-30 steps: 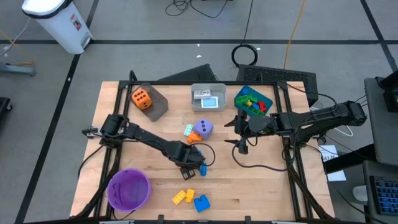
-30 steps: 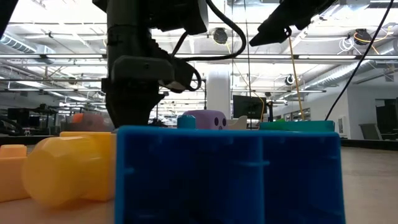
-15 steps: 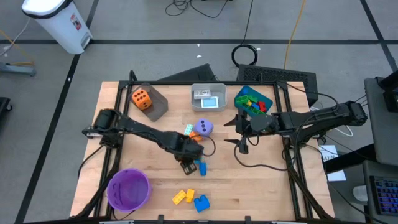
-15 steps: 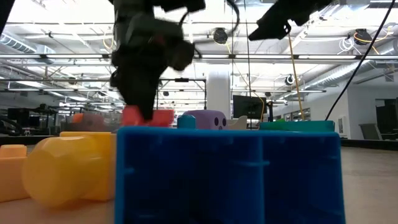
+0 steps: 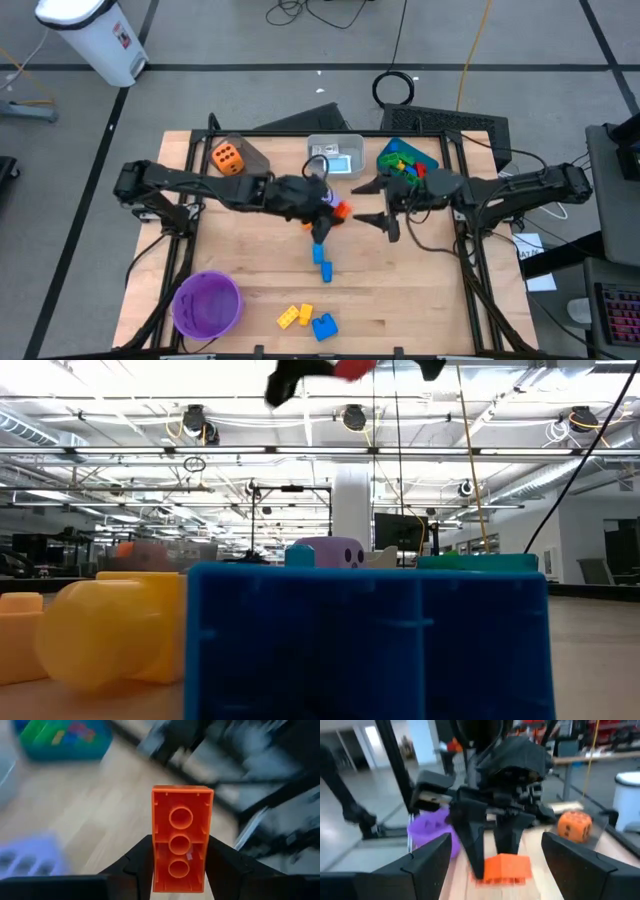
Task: Pick & Place Toys
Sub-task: Put the orange game piece into the blue bin
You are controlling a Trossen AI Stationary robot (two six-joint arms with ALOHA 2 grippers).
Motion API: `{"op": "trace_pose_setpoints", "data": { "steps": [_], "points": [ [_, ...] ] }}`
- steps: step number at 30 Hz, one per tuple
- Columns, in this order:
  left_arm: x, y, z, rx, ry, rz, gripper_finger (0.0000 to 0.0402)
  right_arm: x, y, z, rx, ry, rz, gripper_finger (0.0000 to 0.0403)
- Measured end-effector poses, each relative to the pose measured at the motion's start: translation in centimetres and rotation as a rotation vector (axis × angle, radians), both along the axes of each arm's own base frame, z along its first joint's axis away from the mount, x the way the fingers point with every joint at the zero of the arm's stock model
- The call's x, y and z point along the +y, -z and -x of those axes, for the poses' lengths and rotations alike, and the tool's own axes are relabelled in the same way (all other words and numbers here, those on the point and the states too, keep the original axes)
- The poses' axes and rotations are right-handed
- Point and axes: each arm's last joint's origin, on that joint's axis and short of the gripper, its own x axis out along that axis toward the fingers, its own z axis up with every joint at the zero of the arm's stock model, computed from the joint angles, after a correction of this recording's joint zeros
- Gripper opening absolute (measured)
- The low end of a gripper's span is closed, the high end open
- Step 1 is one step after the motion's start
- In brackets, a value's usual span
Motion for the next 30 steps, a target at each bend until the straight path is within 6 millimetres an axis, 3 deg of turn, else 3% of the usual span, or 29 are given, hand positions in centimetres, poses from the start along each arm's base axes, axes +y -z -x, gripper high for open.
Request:
{"op": "trace_pose_setpoints", "data": {
  "steps": [5,15,20,30],
  "points": [
    [0.4,-1.5,-0.8,-0.182,0.001,-0.018,0.0154,-0.7,-0.7,-0.2,-0.075,0.022,-0.07,0.0304],
    [0.5,-2.5,-1.2,-0.297,-0.013,-0.109,0.0154,-1.5,-0.7,-0.2,-0.141,-0.03,-0.183,0.0304],
    [0.5,-2.8,-1.3,-0.33,-0.007,-0.131,0.0155,-2.1,0.2,-0.1,-0.169,-0.032,-0.254,0.0302],
    [0.5,-3.0,-1.3,-0.343,-0.009,-0.143,0.0156,-2.2,0.7,0.0,-0.19,-0.077,-0.305,0.0231]
  ]
}}
